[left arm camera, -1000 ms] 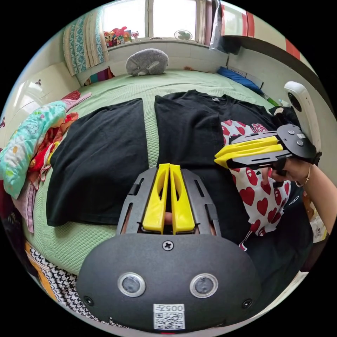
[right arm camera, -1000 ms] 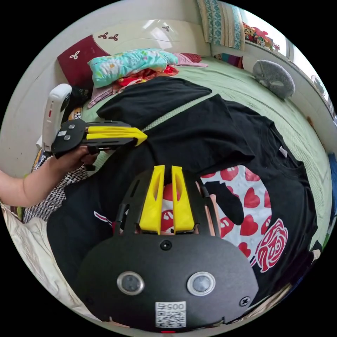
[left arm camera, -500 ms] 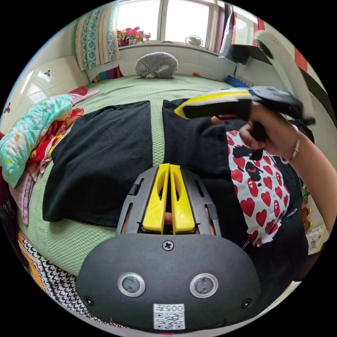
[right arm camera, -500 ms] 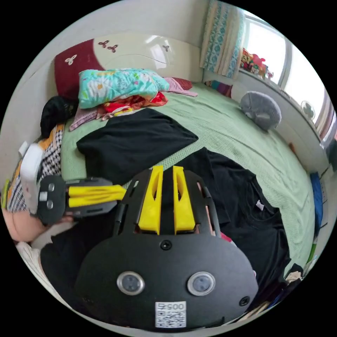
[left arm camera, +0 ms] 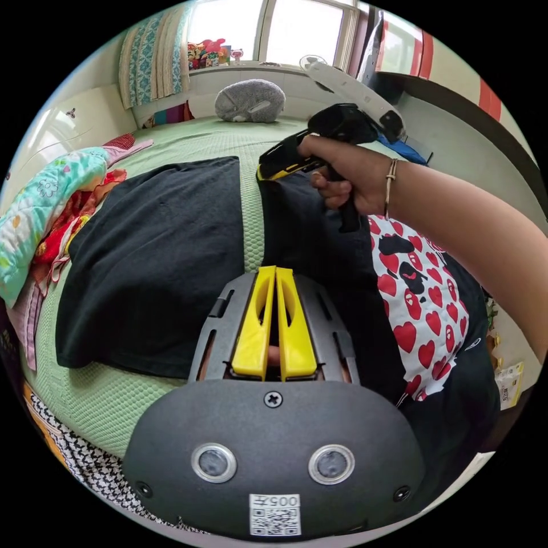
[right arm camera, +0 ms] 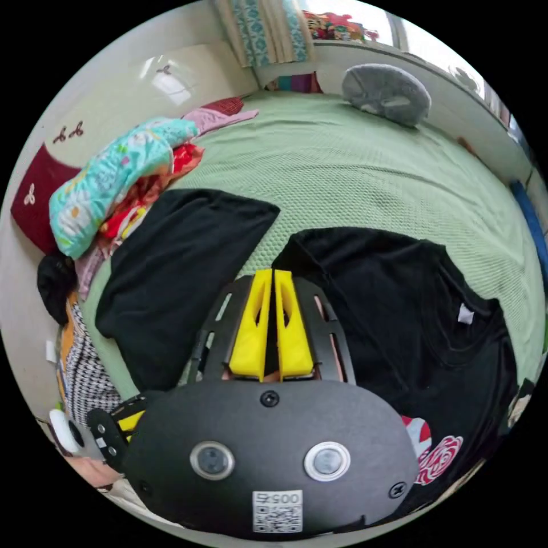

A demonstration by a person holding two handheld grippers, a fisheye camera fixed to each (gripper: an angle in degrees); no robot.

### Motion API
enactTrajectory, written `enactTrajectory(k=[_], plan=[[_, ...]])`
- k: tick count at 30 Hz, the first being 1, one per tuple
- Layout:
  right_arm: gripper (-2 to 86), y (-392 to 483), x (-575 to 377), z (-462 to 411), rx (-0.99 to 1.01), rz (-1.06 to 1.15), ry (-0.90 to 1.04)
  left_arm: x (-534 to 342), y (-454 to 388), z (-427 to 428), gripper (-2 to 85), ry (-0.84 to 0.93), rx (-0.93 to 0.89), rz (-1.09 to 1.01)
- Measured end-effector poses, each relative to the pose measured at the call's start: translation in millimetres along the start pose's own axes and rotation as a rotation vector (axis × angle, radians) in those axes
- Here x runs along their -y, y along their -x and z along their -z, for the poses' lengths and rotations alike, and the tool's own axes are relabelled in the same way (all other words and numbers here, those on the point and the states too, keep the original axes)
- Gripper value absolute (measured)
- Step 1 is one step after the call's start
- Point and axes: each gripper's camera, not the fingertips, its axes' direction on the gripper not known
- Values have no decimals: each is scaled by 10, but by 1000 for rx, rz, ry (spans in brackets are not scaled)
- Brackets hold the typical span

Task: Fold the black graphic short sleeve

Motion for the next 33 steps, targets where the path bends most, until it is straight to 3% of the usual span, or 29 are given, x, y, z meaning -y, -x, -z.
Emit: enactTrajectory(k=[8, 15, 24, 33], plan=[[-9, 340, 109, 406, 0, 106, -48, 103, -14, 319, -2, -91, 73, 62], [-6, 529, 177, 533, 63, 96, -28, 94, -195, 291, -2, -42, 67, 61], [40, 453, -1553, 1528, -56, 250, -72, -160, -640, 320, -2, 20, -18, 57], [49, -360, -3307, 2662, -192, -77, -4, -66, -1565, 570, -4, 28, -12, -81]])
